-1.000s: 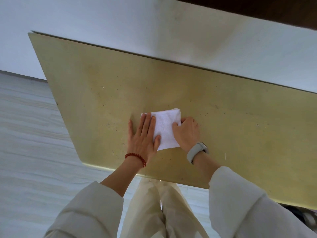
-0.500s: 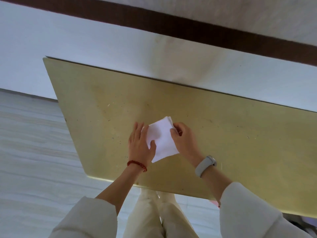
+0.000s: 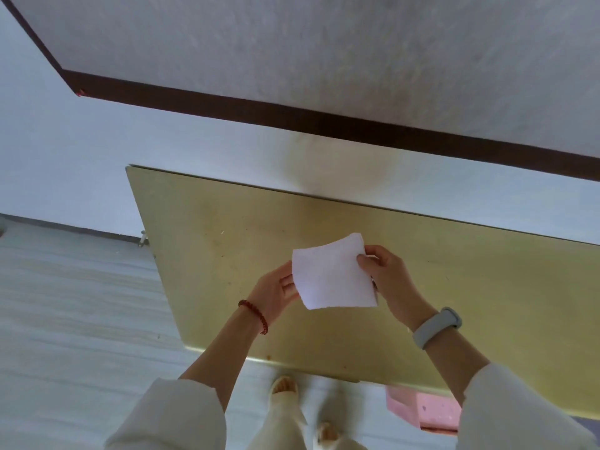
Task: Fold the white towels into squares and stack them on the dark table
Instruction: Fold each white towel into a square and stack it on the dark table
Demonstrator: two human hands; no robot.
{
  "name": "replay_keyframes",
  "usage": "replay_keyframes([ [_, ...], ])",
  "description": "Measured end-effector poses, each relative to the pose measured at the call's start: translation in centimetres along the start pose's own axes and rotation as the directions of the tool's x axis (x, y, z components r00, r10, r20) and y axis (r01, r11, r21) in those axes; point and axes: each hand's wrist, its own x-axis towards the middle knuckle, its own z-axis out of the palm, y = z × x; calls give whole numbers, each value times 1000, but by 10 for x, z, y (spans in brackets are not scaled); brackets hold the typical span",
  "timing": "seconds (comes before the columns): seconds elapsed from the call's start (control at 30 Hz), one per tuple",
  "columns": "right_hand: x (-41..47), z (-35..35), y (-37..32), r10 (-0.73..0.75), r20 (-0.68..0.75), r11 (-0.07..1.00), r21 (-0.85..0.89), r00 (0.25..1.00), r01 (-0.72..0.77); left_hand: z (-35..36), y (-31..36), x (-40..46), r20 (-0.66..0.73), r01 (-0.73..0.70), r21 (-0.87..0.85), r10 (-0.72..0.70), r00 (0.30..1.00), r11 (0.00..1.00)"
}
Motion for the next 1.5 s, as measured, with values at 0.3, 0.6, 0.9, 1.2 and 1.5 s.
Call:
replay_keyframes([
  [0.3,-60,26,46,-96,152,966,-225,984,129,5,-71,-102,-432,-203,650,576,694,732],
  [0.6,-224,167,56,-585,487,528,-378,648,761,-75,-154,-289,-717,137,697,684,133,704],
  [0.9,-482,350,74,-560,808,304,-3,181,953,-206,-286,-566,-835,211,385,436,-335,898],
  [1.2,-791,506,160,-356,921,230,252,-160,940,-308,-464,-842,-803,167,88,169,-572,982],
  [1.5,-982,658,216,-200,907,151,402,-370,903,-428,-558,-1003,-745,84,-88,-9,-667,993],
])
